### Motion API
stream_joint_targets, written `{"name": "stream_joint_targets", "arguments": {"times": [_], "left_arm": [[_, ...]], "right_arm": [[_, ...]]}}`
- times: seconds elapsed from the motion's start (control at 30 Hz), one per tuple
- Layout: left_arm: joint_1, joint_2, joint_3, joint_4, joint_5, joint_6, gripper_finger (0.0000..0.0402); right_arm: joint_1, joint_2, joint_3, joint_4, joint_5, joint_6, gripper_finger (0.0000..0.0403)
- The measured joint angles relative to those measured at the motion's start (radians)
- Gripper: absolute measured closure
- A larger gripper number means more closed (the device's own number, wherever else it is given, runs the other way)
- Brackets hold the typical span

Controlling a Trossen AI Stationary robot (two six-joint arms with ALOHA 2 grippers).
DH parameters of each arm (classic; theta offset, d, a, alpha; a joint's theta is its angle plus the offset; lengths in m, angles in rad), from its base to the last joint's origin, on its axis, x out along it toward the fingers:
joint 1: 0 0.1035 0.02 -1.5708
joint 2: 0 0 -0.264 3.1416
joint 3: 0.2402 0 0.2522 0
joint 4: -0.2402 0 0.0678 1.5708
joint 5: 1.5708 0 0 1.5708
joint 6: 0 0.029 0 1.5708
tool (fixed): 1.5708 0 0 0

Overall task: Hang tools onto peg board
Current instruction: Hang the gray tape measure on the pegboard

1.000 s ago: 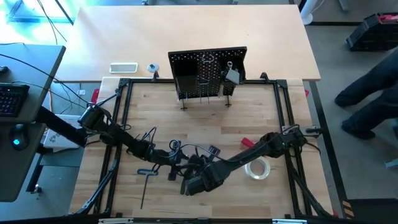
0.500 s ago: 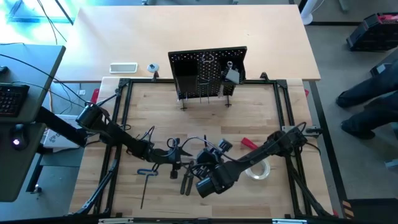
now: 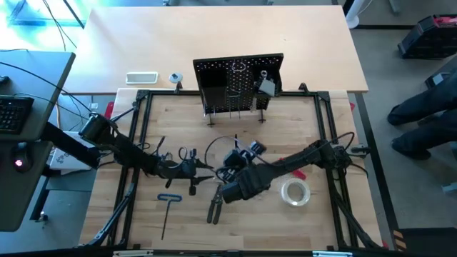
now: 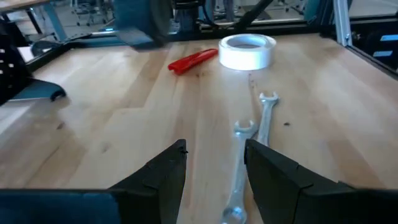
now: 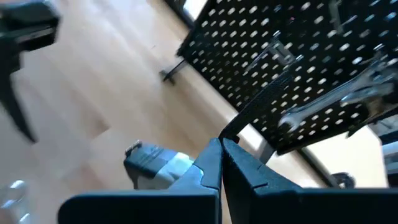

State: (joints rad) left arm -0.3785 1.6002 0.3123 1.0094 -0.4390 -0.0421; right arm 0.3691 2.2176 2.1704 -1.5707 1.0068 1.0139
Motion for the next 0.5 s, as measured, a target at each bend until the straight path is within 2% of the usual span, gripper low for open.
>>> {"name": "stream_joint_targets", "arguments": {"times": [0.2, 0.5], "left_arm": [[0.014, -0.001, -0.049, 0.046, 0.001, 0.006, 0.0245], [0.018, -0.001, -0.057, 0.038, 0.010, 0.021, 0.0245]], "right_arm": [[-0.061, -0.062, 0.000, 0.000, 0.058, -0.100, 0.0403], [-0.143, -0.211, 0.000, 0.000, 0.058, -0.271, 0.0403]]}}
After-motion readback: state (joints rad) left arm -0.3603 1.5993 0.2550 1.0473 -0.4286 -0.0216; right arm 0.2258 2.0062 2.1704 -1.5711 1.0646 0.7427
